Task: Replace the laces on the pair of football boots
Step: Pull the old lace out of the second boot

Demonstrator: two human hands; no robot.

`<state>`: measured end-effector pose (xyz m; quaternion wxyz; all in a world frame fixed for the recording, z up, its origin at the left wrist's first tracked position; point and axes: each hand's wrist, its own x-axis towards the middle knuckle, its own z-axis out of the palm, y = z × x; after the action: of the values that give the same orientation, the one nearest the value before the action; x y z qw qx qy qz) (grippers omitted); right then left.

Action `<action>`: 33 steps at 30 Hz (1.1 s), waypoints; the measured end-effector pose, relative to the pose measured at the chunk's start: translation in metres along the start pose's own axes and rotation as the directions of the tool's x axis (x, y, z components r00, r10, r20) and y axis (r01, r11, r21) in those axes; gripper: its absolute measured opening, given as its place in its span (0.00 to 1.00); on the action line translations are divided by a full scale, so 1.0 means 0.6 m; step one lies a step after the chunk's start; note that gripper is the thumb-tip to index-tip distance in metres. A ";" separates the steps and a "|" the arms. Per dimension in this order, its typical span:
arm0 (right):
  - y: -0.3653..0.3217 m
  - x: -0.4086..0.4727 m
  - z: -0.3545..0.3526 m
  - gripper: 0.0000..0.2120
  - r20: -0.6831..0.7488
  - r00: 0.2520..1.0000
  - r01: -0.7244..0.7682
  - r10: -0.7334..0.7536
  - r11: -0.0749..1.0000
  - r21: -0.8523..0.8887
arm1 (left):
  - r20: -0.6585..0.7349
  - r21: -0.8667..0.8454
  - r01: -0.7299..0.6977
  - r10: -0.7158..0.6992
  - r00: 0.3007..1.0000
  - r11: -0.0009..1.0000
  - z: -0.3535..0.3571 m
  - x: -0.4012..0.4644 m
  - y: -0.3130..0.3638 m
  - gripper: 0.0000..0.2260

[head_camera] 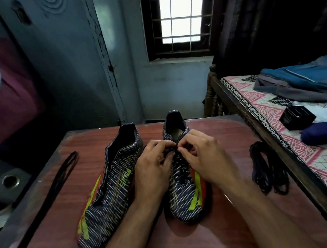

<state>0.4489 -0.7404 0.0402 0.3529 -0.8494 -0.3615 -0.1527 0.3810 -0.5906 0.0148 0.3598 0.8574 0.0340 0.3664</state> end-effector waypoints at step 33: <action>-0.013 -0.001 0.022 0.02 -0.186 0.981 0.085 -0.047 0.976 0.202 | -0.026 0.111 0.009 -0.007 1.000 0.994 0.000 -0.008 0.014 0.09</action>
<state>0.4430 -0.7275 0.0344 0.4660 -0.7777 -0.3705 -0.2017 0.3757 -0.5981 0.0175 0.3125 0.8712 0.0624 0.3735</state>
